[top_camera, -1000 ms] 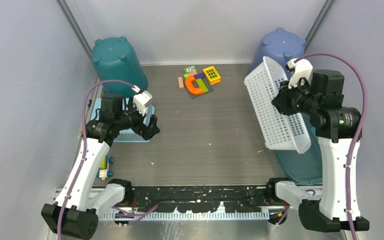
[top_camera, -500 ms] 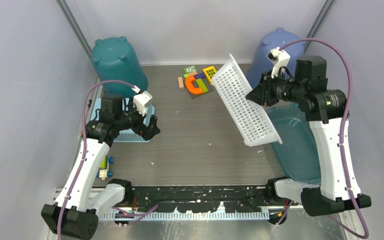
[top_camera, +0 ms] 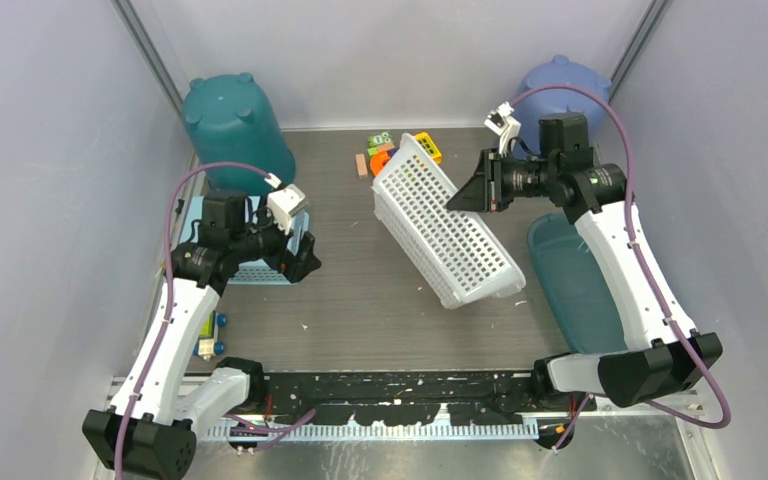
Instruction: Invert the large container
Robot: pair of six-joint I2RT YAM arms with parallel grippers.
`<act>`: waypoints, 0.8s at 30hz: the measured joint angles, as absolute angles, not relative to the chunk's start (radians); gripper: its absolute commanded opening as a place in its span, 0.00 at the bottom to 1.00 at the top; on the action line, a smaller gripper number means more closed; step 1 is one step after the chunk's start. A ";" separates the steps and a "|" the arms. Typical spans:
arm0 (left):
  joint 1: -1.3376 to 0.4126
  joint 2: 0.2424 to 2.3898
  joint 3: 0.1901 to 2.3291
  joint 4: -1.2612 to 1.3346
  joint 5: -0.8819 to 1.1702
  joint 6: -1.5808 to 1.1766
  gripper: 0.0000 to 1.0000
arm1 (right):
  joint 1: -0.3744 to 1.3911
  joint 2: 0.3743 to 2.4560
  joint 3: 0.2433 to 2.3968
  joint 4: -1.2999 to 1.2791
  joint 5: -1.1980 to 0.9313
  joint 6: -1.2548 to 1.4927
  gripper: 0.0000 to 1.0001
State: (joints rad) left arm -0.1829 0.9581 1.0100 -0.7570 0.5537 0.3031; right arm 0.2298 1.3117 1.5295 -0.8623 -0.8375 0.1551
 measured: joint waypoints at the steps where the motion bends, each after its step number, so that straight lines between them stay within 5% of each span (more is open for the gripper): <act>1: -0.183 0.958 1.009 -0.757 0.555 0.304 1.00 | 0.233 1.312 1.514 -0.848 -0.853 0.163 0.01; 24: -0.183 0.958 1.001 -0.754 0.570 0.322 1.00 | 0.248 1.426 1.267 -0.416 -1.145 0.484 0.01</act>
State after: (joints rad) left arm -0.1829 0.9581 1.0012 -0.7544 0.5697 0.3222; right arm 0.2478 1.4258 1.2675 -0.4156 -1.1450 0.4835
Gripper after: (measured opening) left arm 0.996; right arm 0.209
